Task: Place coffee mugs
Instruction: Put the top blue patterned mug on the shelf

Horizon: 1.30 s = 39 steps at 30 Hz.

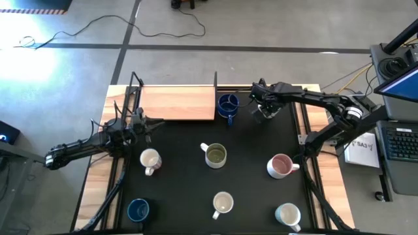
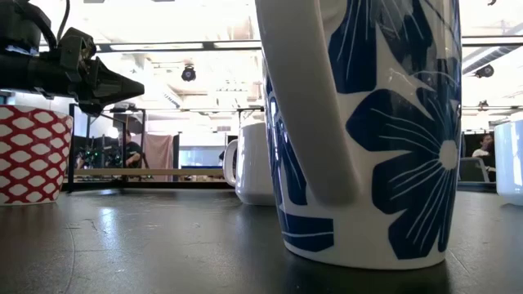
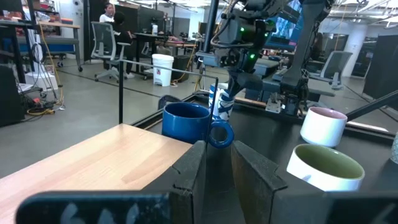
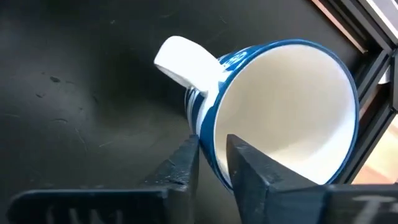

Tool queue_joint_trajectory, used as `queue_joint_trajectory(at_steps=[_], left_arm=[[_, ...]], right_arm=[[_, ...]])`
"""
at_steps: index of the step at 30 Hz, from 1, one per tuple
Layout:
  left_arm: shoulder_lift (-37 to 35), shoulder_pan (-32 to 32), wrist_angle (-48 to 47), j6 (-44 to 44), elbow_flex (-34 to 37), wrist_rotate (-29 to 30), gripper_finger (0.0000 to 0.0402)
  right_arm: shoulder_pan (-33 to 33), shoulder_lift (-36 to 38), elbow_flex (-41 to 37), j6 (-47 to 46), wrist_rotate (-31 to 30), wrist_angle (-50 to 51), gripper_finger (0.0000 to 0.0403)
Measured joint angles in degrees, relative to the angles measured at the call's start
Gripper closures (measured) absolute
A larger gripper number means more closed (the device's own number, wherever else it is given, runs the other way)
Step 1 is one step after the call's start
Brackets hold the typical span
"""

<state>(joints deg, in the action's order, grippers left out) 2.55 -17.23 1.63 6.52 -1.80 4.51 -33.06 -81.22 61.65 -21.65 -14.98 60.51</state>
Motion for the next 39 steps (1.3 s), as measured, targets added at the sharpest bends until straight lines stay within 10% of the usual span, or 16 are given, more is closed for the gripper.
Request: queue_joint_trajectory(at_steps=[20,39], left_arm=[[0.00,0.00,0.01,-0.02,0.00,0.02,0.0340],[0.00,0.02,0.02,-0.02,0.00,0.00,0.0340]], right_arm=[[1.84,3.96,4.92,4.95,15.55,1.10,0.0392],[25.46,2.07,19.77,3.33,18.83,-1.62,0.0391]])
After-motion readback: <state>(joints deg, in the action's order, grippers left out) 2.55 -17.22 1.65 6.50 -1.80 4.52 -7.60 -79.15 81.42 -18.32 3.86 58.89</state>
